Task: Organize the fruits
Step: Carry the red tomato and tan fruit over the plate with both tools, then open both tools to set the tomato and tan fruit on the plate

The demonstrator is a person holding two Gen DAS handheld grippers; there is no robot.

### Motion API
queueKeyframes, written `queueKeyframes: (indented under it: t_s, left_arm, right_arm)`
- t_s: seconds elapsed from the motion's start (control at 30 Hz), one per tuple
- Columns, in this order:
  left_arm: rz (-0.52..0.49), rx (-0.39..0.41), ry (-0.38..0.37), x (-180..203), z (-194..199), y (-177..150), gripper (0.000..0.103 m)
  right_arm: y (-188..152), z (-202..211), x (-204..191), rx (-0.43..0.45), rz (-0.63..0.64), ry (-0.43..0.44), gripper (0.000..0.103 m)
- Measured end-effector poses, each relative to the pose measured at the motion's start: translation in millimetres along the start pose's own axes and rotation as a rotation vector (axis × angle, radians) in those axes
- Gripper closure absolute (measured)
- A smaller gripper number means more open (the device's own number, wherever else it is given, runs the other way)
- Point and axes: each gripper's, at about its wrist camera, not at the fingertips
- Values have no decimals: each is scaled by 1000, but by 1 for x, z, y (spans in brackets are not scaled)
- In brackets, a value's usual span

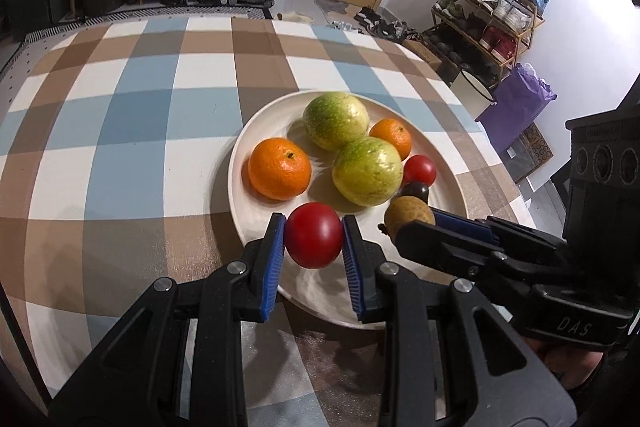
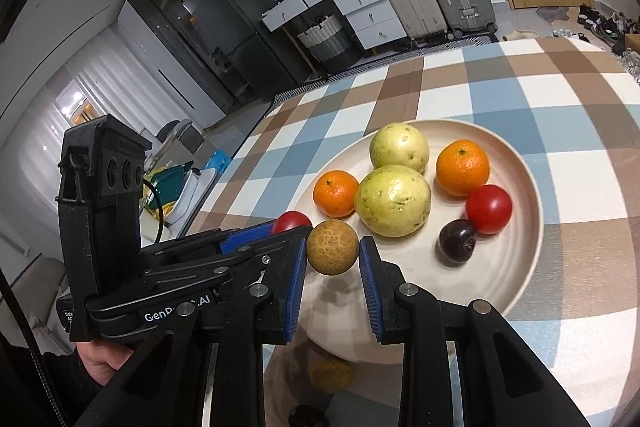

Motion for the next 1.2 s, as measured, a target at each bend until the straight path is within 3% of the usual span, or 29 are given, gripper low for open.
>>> queueKeyframes:
  t_s: [0.37, 0.5, 1.2]
  left_arm:
    - [-21, 11, 10, 0, -6, 3, 78]
    - [-37, 20, 23, 4, -4, 4, 78]
    - [12, 58, 53, 5, 45, -23, 78]
  right_arm:
    - [2, -13, 5, -10, -8, -17, 75]
    - [0, -12, 7, -7, -30, -17, 68]
    - [-12, 36, -14, 81, 6, -35, 66]
Point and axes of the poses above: each gripper's, at about its wrist camera, not at the fingertips, and z roughly against the way its jaws point, x to its right, y to its top, and after that the axes turned 3 degrees about -x, right-handed
